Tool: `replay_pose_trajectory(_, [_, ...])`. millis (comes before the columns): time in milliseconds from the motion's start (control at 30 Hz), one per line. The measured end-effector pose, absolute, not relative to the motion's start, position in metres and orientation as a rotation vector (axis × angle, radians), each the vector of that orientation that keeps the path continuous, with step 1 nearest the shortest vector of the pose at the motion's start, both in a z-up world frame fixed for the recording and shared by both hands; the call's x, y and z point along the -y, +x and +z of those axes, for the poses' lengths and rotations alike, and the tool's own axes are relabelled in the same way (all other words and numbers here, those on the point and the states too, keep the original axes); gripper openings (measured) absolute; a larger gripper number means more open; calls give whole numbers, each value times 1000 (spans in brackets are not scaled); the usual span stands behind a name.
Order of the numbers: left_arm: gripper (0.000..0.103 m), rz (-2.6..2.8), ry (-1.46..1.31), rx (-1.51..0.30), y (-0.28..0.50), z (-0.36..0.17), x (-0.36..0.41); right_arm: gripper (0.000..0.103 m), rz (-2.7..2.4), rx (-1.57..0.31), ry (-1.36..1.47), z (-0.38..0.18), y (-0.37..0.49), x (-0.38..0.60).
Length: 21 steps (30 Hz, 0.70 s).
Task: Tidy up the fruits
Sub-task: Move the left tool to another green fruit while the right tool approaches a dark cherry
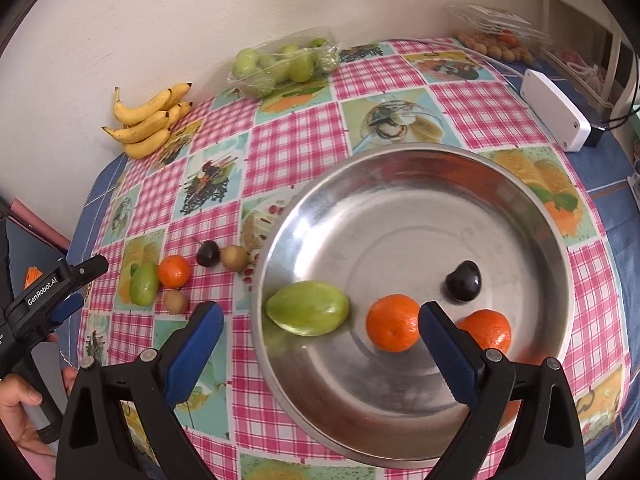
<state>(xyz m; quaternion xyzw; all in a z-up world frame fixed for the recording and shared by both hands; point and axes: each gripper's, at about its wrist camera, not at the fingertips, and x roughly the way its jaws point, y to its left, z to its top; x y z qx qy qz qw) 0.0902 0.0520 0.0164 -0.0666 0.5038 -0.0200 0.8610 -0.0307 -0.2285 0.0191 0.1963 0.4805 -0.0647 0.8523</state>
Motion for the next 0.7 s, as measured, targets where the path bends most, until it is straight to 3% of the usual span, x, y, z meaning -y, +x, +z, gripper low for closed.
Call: replay_pose_trajectory(700, [103, -4, -251, -1099, 98, 7, -95, 98, -1, -1032, 266, 22, -2, 146])
